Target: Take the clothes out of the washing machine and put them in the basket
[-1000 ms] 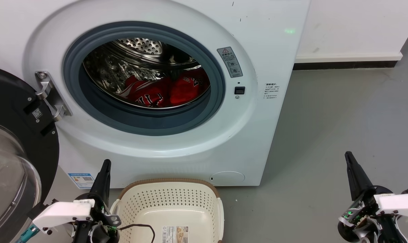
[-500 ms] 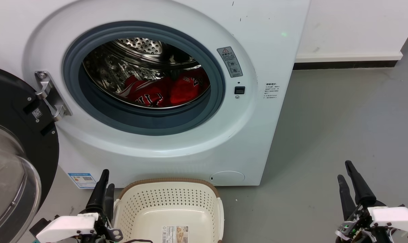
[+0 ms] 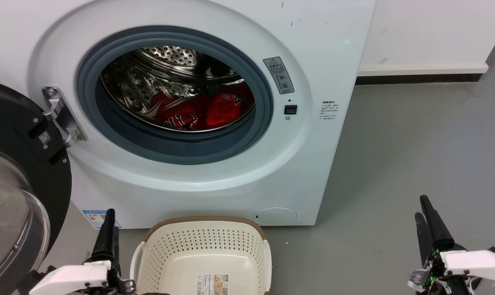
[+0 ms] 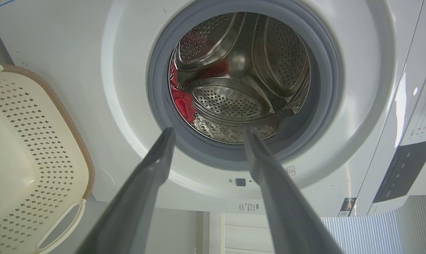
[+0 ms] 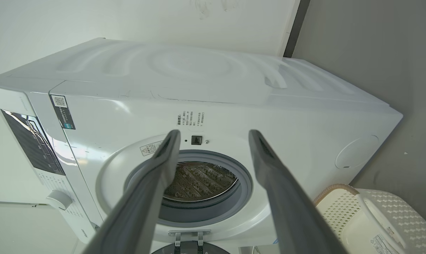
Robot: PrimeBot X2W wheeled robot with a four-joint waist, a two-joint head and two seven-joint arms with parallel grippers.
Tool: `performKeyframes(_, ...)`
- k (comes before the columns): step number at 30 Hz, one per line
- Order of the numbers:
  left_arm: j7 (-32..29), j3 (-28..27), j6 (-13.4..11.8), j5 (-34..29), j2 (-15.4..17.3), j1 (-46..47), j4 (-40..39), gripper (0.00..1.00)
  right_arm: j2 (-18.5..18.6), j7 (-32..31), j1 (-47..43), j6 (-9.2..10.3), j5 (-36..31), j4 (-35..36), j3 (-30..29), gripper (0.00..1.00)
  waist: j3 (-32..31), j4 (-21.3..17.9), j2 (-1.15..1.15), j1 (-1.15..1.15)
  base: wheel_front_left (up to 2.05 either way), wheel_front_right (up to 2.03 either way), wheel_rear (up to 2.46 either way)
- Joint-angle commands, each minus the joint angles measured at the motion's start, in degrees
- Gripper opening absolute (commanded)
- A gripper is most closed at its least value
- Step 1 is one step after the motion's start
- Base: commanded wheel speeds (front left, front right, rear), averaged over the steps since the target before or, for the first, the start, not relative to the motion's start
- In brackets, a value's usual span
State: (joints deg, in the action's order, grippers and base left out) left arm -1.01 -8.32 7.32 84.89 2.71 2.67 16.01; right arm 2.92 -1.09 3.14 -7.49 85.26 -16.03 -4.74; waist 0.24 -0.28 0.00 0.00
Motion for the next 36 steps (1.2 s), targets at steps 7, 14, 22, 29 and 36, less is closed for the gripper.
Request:
performKeyframes(7,2.12,-2.32,0.07,-7.81,0.11,0.25,-3.9,1.0,0.04,2.1,0.94,0.0,-10.7,3.12,-1.04,1.0,0.02,-0.21,0.0,0.0,0.0,0.0,0.0)
performKeyframes(14,3.63,-2.9,-0.22,-16.48,0.13,-0.41,-8.24,1.0,0.03,3.62,0.9,0.0,-24.68,7.13,-0.61,1.0,0.13,-0.33,0.0,0.0,0.0,0.0,0.0)
performKeyframes(22,5.25,-1.67,-2.31,-25.45,0.13,-1.29,-12.84,1.0,0.02,5.26,1.03,0.0,-40.77,13.81,0.86,1.0,0.44,-0.47,0.0,0.0,0.0,0.0,0.0)
performKeyframes(29,6.52,-0.55,-3.48,-34.07,0.15,-1.53,-16.89,1.0,0.02,6.53,0.45,0.0,-49.83,16.32,2.66,1.0,0.66,-0.66,0.0,0.0,0.0,0.0,0.0)
performKeyframes(36,7.75,2.9,-6.09,-44.86,0.16,-2.07,-21.32,1.0,0.01,7.81,0.47,0.0,-57.27,17.66,3.34,1.0,0.89,-0.77,0.0,0.0,0.0,0.0,0.0)
